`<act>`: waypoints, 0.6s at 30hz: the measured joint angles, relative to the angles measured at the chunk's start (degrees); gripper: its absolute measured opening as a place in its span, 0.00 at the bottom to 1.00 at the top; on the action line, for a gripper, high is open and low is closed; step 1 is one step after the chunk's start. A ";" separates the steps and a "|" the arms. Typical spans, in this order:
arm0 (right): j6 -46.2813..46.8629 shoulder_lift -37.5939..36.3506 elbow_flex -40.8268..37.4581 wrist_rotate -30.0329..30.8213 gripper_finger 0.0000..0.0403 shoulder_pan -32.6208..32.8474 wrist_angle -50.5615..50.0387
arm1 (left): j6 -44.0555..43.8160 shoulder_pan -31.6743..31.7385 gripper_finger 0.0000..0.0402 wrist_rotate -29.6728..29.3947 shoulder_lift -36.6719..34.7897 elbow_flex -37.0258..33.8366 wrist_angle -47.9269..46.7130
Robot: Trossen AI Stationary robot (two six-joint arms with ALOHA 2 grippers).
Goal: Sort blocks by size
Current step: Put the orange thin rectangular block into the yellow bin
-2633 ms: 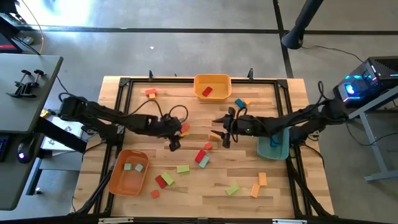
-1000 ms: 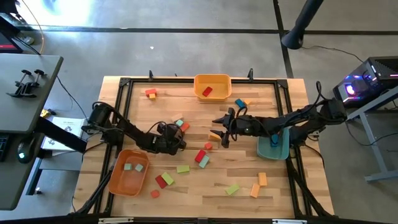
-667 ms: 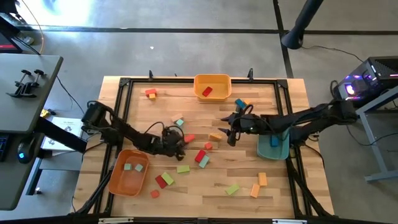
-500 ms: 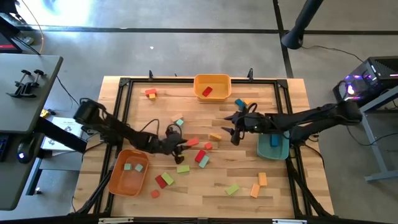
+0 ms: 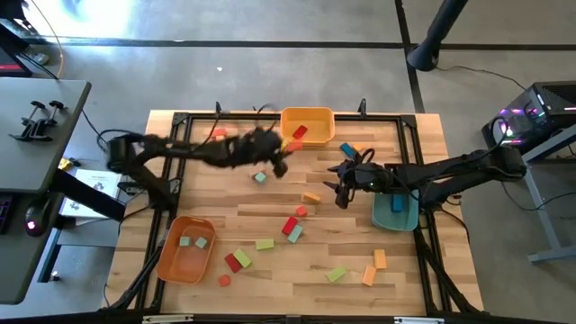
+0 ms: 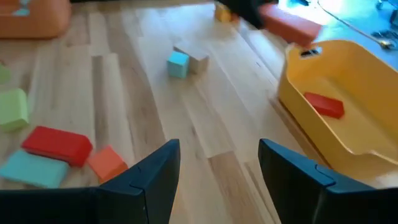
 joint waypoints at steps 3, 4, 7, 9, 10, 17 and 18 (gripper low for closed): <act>0.93 0.13 0.00 1.04 0.53 -0.05 -1.48 | 2.84 4.67 0.21 1.55 6.02 8.49 -6.65; 0.74 0.18 0.00 1.04 0.53 -0.13 -1.74 | 3.37 5.87 0.21 2.84 8.21 11.51 -7.86; 0.03 0.63 0.00 1.27 0.53 -0.64 -1.59 | 5.14 8.49 0.21 6.53 14.77 19.40 -13.56; 0.42 0.73 0.00 1.27 0.53 -1.23 -1.52 | 6.29 9.46 0.21 7.14 19.05 24.25 -15.89; 0.55 0.82 0.00 1.31 0.53 -1.53 -1.50 | 6.93 9.75 0.21 7.14 20.71 26.44 -17.08; 1.95 0.92 0.00 1.37 0.53 -1.77 -1.55 | 8.75 10.11 0.26 7.27 29.03 36.43 -21.24; 1.96 0.90 0.00 1.39 0.53 -1.77 -1.51 | 8.99 10.11 0.28 7.49 29.59 37.09 -21.18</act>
